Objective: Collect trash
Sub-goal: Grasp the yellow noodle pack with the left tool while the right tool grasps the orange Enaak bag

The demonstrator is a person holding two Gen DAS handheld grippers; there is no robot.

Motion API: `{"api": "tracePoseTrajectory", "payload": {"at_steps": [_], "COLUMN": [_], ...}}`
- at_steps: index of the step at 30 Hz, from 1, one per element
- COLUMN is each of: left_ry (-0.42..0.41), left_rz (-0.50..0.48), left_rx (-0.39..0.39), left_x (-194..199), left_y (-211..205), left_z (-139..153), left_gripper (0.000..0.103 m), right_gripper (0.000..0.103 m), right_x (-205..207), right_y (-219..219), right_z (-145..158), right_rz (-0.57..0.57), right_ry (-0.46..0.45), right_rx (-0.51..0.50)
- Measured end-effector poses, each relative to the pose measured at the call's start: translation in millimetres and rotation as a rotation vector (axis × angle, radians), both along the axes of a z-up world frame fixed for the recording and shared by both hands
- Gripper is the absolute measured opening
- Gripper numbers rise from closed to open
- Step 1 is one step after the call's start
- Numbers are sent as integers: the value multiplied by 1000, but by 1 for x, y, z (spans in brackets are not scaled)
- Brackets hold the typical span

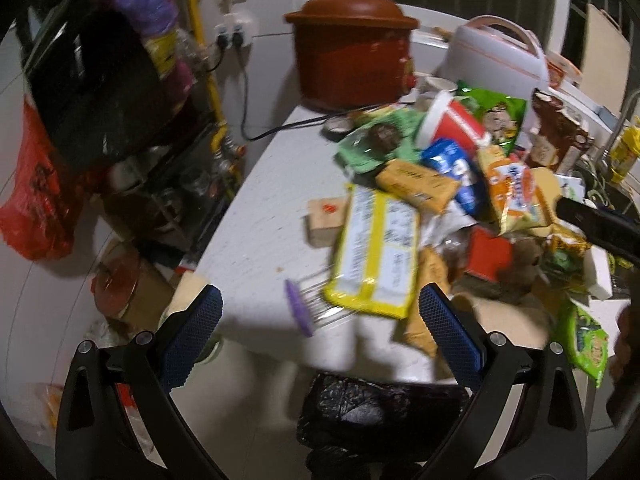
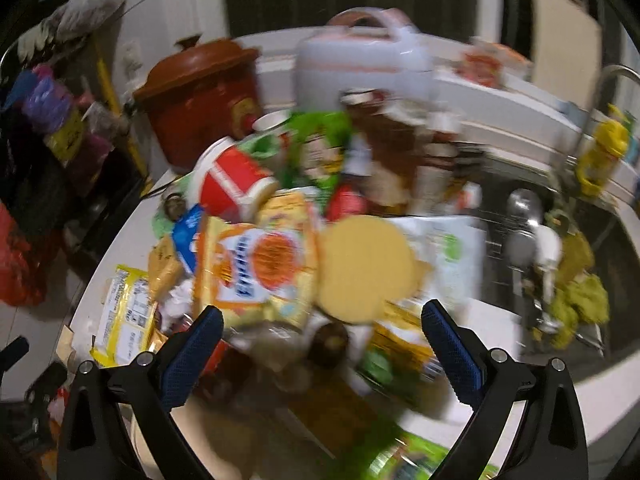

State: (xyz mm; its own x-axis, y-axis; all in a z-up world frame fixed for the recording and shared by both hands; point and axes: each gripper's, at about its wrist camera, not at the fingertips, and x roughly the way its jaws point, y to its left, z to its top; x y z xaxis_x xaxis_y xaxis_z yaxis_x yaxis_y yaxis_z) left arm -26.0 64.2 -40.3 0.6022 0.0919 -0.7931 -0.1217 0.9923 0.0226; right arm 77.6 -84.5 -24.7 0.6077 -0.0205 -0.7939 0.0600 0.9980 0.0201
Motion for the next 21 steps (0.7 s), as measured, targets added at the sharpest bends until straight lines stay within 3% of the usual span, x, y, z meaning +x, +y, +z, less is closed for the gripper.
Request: {"api": "tracePoseTrajectory", "payload": {"at_steps": [6,14,15,16,17,19,21], "left_ry": [31,49,50,51,52,54,60], "left_rz": [67,90,87,81,74,58,38], "left_rx": [-6,-10,-11,-12,-12,-11,-11], "left_x": [-8,-10,-8,-7,-5,-1,4], "left_y": [27,40,39,38,37,33,27], "left_z": [-11,-20,-21,-22,-23,-26,-30], "left_gripper": [96,96,96,96,96,96,96], "right_gripper": [98,97,91,72,71,56,52], "right_x": [41,68,68,66,64,60,57], "right_y": [18,17,17,17,17,12,6], "right_z": [-28,-46,-45,-44,-41,-36,-33], "right_rz": [9,24,36,47,65,109,113], "right_ry": [36,84,84,80,73,79,86], "right_rx": [-1,92,95,98,106,189,261]}}
